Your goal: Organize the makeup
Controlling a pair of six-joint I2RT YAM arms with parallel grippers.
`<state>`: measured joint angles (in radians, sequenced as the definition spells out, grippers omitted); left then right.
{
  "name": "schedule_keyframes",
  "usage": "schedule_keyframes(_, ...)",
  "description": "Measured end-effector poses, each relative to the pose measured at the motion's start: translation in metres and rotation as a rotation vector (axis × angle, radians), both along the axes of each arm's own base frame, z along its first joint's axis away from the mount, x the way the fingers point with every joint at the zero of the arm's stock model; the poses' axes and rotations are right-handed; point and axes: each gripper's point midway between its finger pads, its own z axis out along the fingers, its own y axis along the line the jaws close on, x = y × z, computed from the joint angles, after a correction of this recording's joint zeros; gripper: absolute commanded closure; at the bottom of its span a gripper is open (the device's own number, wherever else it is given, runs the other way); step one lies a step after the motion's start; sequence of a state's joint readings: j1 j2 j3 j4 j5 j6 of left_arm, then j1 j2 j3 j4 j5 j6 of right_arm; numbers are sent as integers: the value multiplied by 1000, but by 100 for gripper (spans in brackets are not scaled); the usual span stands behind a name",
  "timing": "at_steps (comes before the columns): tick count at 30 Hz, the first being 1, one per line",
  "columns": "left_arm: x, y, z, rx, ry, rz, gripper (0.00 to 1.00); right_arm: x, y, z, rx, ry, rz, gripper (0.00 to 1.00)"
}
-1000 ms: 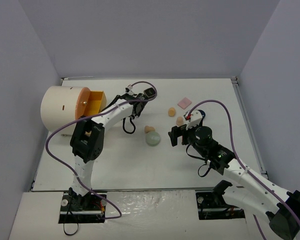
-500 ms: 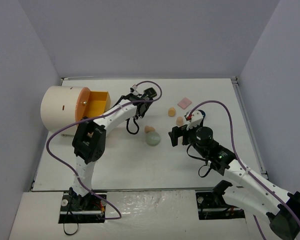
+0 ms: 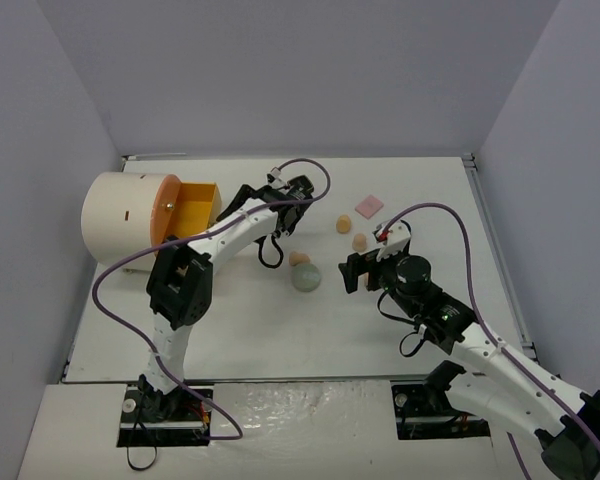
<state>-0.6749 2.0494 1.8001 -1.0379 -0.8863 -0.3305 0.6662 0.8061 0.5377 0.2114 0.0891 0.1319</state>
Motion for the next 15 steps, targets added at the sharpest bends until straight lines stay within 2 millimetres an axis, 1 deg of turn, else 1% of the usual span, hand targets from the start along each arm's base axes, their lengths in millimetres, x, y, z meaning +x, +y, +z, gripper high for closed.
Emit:
schedule_keyframes(4, -3, -24, 7, -86, -2, -47, 22, -3, -2, 6, 14, -9, -2, 0)
schedule_keyframes(6, -9, -39, 12, -155, -2, -78, 20, -6, -4, 11, 23, -14, -3, 0)
schedule_keyframes(8, -16, -53, 22, -247, -9, -107, 16, -9, -6, 21, 39, -25, -4, 0)
schedule_keyframes(12, -39, -84, 46, -520, -32, -179, 7, -17, -14, 52, 86, -76, -15, 0)
schedule_keyframes(15, -60, -98, 61, -702, -48, -217, 5, -25, -24, 77, 123, -126, -32, 0)
